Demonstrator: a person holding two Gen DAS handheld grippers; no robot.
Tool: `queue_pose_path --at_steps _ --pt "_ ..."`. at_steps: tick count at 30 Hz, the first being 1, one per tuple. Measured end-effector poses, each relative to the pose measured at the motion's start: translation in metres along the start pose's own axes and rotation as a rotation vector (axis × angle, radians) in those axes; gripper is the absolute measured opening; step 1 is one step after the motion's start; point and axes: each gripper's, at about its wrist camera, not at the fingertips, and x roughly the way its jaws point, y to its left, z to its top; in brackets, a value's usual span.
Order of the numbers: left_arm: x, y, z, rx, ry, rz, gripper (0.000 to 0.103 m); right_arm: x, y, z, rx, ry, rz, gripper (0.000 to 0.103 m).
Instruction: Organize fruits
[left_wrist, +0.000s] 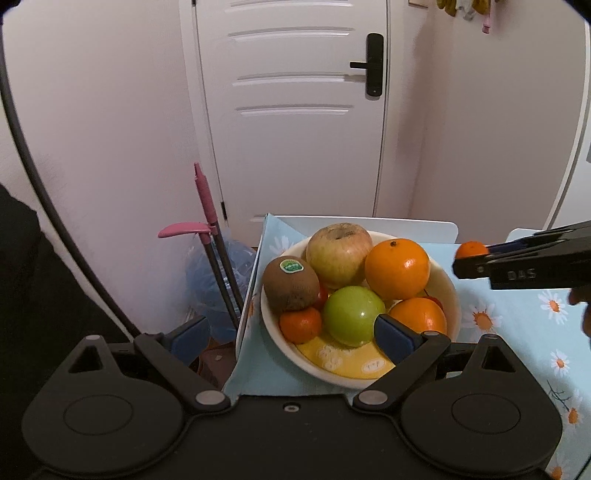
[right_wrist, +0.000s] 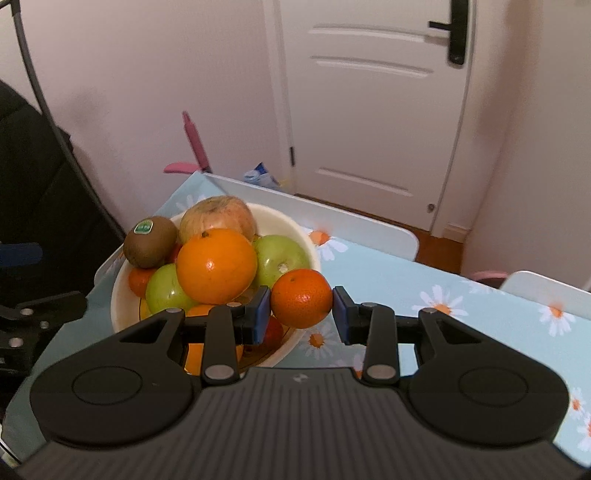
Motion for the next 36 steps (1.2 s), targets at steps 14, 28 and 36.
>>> queue_pose_path --at_steps 14,28,36 --pt "-0.003 -0.012 -0.017 -0.021 0.02 0.034 0.098 0.019 -0.002 -0.013 -0.079 -0.012 0.09 0.071" --pt "-0.042 -0.04 -0.016 -0.048 -0.035 0.052 0.098 -0.053 -0.015 -0.021 -0.08 -0.104 0.071 0.094" --pt "-0.083 -0.064 -0.003 0.002 -0.107 0.038 0.098 -0.13 -0.027 -0.029 -0.017 -0.127 -0.042 0.094"
